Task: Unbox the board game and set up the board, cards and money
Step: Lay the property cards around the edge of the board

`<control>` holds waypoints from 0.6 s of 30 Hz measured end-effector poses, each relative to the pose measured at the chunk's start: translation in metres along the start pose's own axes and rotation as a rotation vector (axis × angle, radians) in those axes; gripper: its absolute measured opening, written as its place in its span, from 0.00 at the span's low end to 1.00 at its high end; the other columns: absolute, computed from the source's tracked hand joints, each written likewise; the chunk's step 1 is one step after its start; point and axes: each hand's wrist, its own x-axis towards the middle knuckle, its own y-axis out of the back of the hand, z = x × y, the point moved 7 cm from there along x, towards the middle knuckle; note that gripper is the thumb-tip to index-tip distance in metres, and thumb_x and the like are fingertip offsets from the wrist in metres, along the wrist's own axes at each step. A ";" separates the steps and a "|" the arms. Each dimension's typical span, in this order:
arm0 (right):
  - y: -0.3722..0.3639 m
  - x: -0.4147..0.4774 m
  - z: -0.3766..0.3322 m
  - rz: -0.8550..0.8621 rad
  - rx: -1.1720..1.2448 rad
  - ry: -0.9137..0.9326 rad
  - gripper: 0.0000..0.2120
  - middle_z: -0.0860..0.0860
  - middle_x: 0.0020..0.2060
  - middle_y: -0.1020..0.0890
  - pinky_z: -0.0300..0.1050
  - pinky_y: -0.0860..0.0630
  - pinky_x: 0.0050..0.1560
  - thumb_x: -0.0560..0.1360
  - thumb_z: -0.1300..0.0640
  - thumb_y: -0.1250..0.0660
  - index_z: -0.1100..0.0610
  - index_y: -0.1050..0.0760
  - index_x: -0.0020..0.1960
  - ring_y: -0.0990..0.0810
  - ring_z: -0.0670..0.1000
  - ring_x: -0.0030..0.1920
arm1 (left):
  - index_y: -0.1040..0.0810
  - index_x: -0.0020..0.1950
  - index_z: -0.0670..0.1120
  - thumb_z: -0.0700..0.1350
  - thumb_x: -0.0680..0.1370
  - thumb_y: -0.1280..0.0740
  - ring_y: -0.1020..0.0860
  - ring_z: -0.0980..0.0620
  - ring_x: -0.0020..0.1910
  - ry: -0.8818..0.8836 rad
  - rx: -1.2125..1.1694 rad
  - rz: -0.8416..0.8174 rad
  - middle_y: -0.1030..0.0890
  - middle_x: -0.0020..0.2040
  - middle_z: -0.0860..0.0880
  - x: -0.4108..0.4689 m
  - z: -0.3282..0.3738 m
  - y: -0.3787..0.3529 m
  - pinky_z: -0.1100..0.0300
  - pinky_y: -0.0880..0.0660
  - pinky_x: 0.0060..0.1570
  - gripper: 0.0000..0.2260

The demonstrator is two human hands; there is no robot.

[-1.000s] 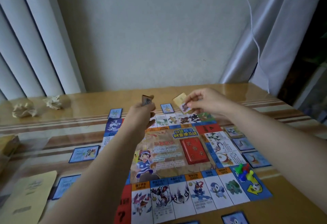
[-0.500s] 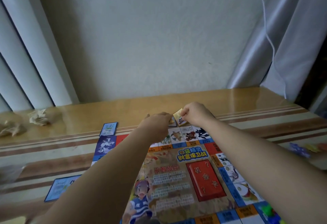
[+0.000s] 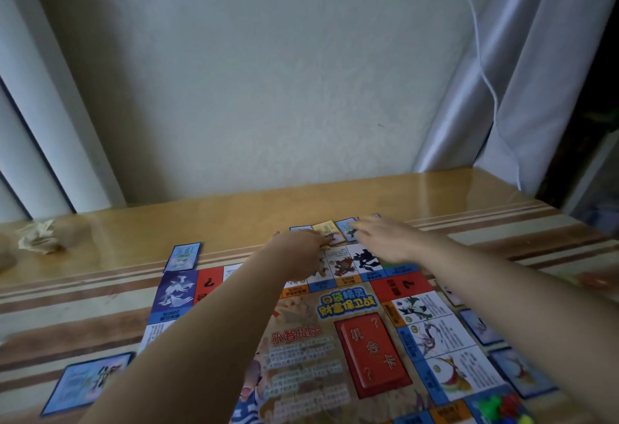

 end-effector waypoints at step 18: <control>-0.014 -0.009 0.009 -0.012 -0.167 -0.034 0.26 0.52 0.77 0.58 0.58 0.56 0.75 0.82 0.45 0.58 0.49 0.57 0.78 0.57 0.55 0.77 | 0.34 0.72 0.52 0.41 0.80 0.43 0.26 0.46 0.60 0.008 0.059 0.076 0.24 0.63 0.48 0.006 0.004 0.006 0.46 0.31 0.60 0.20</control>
